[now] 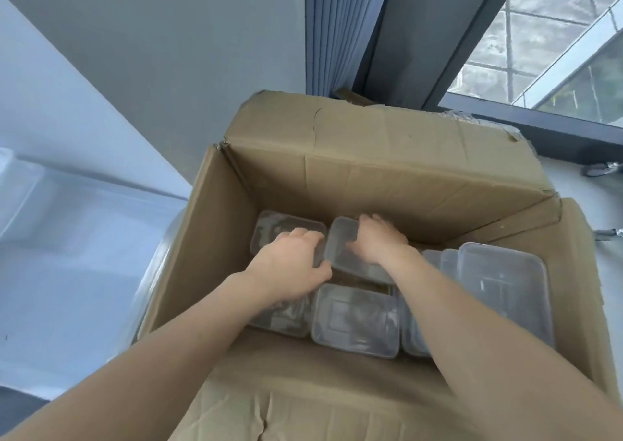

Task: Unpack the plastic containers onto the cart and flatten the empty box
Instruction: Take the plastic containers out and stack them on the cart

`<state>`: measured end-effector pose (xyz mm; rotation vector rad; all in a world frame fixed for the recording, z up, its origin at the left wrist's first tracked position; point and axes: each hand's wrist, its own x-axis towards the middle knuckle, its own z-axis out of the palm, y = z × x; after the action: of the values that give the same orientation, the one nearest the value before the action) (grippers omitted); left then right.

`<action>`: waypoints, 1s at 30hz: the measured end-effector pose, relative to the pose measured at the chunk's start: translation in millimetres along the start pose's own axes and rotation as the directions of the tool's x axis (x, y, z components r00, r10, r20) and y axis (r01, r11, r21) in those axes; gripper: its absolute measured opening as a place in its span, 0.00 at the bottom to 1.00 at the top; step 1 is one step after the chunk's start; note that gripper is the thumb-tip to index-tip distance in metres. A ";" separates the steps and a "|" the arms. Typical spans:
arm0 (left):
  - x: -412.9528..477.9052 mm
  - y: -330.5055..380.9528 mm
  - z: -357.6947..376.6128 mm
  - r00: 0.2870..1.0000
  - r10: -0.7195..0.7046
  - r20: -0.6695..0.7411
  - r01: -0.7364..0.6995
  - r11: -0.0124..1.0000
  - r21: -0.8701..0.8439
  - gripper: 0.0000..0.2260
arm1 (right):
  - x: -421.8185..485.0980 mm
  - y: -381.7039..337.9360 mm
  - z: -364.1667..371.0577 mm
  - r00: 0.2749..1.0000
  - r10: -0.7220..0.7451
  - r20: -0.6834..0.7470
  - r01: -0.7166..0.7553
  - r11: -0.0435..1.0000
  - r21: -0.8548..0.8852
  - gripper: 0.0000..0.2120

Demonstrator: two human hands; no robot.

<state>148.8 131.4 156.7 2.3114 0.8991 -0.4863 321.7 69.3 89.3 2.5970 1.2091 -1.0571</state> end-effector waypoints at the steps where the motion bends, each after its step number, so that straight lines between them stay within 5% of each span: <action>1: 4.3 -3.5 1.0 1.000 -0.003 0.005 0.003 1.000 -0.002 0.28 | 10.5 2.0 5.5 1.000 0.018 0.000 -0.018 1.000 -0.020 0.25; 12: 22.2 -27.3 8.2 0.998 -0.032 0.054 0.034 0.999 -0.038 0.29 | 34.6 13.5 38.9 0.995 0.061 -0.076 -0.075 0.979 -0.189 0.30; 21: 13.4 -26.9 -1.6 0.998 -0.063 0.027 0.064 0.996 -0.064 0.28 | 19.7 6.3 18.6 0.998 -0.052 0.041 0.055 0.996 -0.073 0.20; 25: 3.9 -30.3 -5.3 0.995 -0.095 0.014 0.096 0.990 -0.103 0.28 | 4.5 -0.4 -1.2 0.989 -0.145 -0.028 0.146 0.989 0.011 0.13; 30: -12.2 -26.8 -15.6 0.993 -0.117 -0.015 0.113 0.979 -0.170 0.24 | -22.0 -7.2 -20.3 0.956 -0.229 -0.183 0.260 0.951 0.168 0.17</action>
<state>123.2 151.4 164.0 2.1247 1.0490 -0.4138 318.0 67.2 119.8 2.7777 1.5774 -1.0678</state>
